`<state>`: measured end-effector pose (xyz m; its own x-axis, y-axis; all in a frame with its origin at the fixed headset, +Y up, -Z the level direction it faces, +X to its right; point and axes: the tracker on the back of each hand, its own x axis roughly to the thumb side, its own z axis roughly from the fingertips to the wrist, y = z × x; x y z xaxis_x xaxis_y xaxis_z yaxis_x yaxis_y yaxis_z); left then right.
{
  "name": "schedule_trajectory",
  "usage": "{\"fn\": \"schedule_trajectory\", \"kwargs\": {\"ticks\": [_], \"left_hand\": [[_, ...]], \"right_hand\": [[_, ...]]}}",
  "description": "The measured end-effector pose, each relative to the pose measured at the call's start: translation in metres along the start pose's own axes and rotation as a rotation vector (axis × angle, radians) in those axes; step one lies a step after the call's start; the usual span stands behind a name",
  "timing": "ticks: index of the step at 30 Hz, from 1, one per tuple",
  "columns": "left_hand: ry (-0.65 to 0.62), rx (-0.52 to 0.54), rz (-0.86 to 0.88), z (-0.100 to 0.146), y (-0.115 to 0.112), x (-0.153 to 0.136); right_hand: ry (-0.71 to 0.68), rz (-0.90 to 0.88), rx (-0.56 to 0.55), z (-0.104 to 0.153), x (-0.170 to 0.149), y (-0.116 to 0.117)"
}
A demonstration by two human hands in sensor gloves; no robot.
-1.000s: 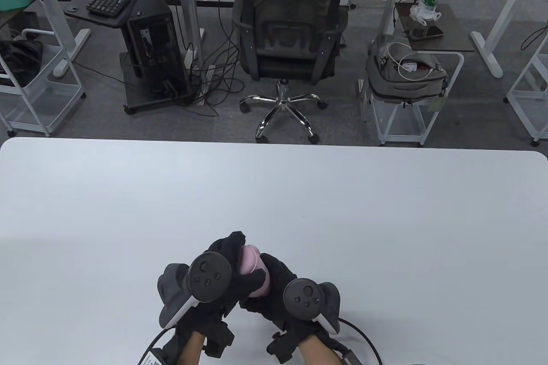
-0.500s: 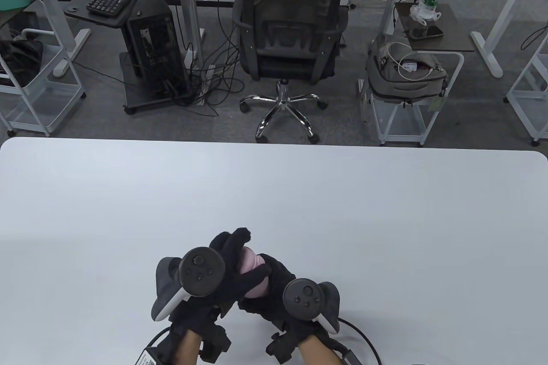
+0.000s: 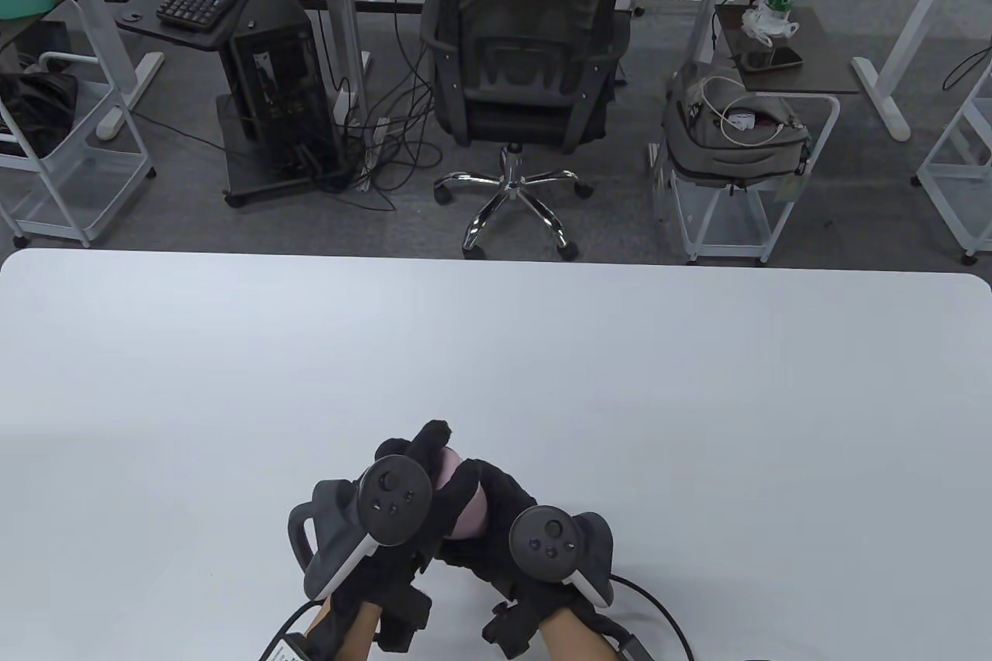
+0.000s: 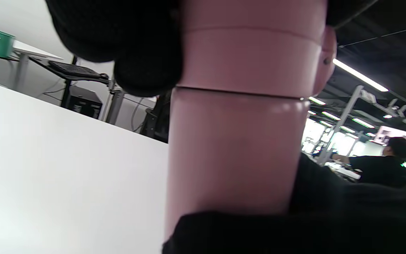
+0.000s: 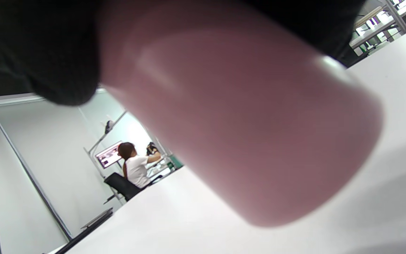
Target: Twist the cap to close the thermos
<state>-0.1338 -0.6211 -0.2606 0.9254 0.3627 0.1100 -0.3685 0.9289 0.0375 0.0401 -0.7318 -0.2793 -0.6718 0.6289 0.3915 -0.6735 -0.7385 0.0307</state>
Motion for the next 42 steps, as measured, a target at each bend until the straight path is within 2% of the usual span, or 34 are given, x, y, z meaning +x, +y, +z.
{"fn": "schedule_trajectory", "kwargs": {"ticks": [5, 9, 11, 13, 14, 17, 23, 26, 31, 35, 38, 42], "left_hand": [[-0.167, -0.034, 0.057, -0.004, 0.001, -0.003], [-0.213, -0.065, 0.103, -0.005, 0.001, -0.006], [-0.193, -0.068, 0.123, -0.004, 0.002, -0.007], [-0.101, -0.085, 0.118, -0.001, 0.004, -0.005], [-0.012, -0.075, 0.064, 0.002, 0.005, -0.003], [0.104, -0.072, -0.118, 0.007, 0.006, 0.004], [0.079, 0.022, -0.115, 0.008, 0.003, 0.011], [0.000, 0.038, -0.084, 0.007, 0.004, 0.010], [-0.126, 0.021, 0.063, 0.003, 0.011, -0.001], [-0.257, 0.006, 0.167, -0.001, 0.016, -0.014], [-0.360, 0.011, 0.177, -0.003, 0.019, -0.020], [-0.491, -0.038, 0.212, -0.006, 0.021, -0.027]], "right_hand": [[-0.005, 0.001, 0.007, 0.001, 0.000, 0.000], [-0.011, 0.023, 0.001, 0.000, 0.001, -0.001], [-0.004, 0.020, -0.003, 0.000, 0.000, -0.001], [0.011, -0.002, -0.014, 0.000, 0.001, -0.002], [0.014, -0.009, -0.015, 0.000, 0.001, -0.002], [0.018, 0.018, -0.028, 0.001, 0.003, -0.002], [0.019, 0.018, -0.050, 0.002, 0.002, -0.004], [-0.009, 0.031, -0.045, 0.002, 0.003, -0.007], [-0.046, 0.030, -0.073, 0.002, 0.004, -0.012], [-0.093, 0.006, -0.052, 0.001, 0.005, -0.018], [-0.135, 0.001, -0.035, 0.001, 0.006, -0.022], [-0.177, -0.018, -0.010, 0.002, 0.006, -0.024]]}}
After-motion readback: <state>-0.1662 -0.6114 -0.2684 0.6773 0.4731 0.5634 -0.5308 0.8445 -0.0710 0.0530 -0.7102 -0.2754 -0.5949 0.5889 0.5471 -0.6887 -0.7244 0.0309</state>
